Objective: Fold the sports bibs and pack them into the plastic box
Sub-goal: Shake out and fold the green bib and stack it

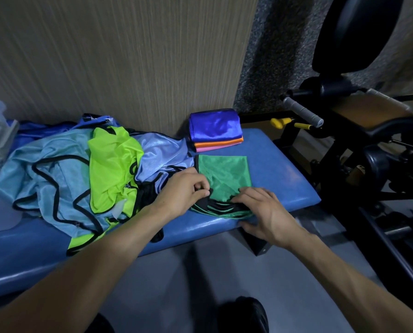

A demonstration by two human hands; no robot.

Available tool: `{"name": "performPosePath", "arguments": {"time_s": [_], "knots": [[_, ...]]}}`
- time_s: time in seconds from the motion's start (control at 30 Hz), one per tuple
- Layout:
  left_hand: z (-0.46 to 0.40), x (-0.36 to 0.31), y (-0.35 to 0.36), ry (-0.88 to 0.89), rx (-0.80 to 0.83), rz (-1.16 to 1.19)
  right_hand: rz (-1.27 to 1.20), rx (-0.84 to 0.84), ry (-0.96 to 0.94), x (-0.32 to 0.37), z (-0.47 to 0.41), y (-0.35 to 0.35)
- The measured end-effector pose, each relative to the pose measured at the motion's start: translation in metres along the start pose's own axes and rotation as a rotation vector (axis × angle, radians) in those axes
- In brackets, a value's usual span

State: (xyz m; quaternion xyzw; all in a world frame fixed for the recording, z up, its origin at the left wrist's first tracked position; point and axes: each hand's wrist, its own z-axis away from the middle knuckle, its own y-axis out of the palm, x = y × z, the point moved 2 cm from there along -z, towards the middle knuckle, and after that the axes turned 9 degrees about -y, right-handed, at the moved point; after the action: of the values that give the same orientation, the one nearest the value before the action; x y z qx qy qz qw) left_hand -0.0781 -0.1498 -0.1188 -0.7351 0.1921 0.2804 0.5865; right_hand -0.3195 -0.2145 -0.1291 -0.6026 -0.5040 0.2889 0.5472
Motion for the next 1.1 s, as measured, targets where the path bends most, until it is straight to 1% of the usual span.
{"name": "performPosePath", "arguments": {"time_s": [0.1,0.2,0.27,0.33,0.4,0.5,0.67,0.73,0.87,0.97,1.03,1.1], "knots": [[-0.001,0.006,0.002,0.051,0.027,-0.018,-0.146,-0.021,0.035,-0.008,0.0,-0.001],[0.002,0.012,-0.004,0.071,0.155,-0.009,-0.185,-0.02,0.029,-0.017,0.0,0.002],[0.008,0.017,-0.01,0.064,0.265,-0.031,-0.233,-0.064,0.037,-0.022,0.0,0.003],[0.012,0.022,-0.012,0.092,0.311,-0.095,-0.263,-0.107,0.044,-0.024,-0.001,0.003],[0.011,0.027,-0.009,0.112,0.279,-0.085,-0.297,-0.127,0.068,-0.025,-0.002,0.003],[0.006,0.03,-0.003,0.104,0.226,-0.046,-0.437,-0.123,0.135,-0.026,-0.005,-0.003],[0.006,0.025,0.001,0.007,0.281,0.106,-0.706,-0.055,0.292,-0.026,-0.002,-0.019],[0.008,0.024,0.005,-0.029,0.29,0.117,-0.723,-0.019,0.302,-0.027,-0.002,-0.021],[0.01,0.017,0.006,-0.056,0.217,0.133,-0.739,-0.026,0.324,-0.027,-0.008,-0.028],[0.008,0.02,0.009,-0.09,0.199,0.114,-0.754,-0.022,0.372,-0.03,-0.015,-0.029],[0.005,0.024,0.011,-0.128,0.159,0.087,-0.763,-0.019,0.411,-0.033,-0.019,-0.028],[0.005,0.024,0.013,-0.124,0.104,0.06,-0.747,-0.01,0.443,-0.036,-0.024,-0.027]]}}
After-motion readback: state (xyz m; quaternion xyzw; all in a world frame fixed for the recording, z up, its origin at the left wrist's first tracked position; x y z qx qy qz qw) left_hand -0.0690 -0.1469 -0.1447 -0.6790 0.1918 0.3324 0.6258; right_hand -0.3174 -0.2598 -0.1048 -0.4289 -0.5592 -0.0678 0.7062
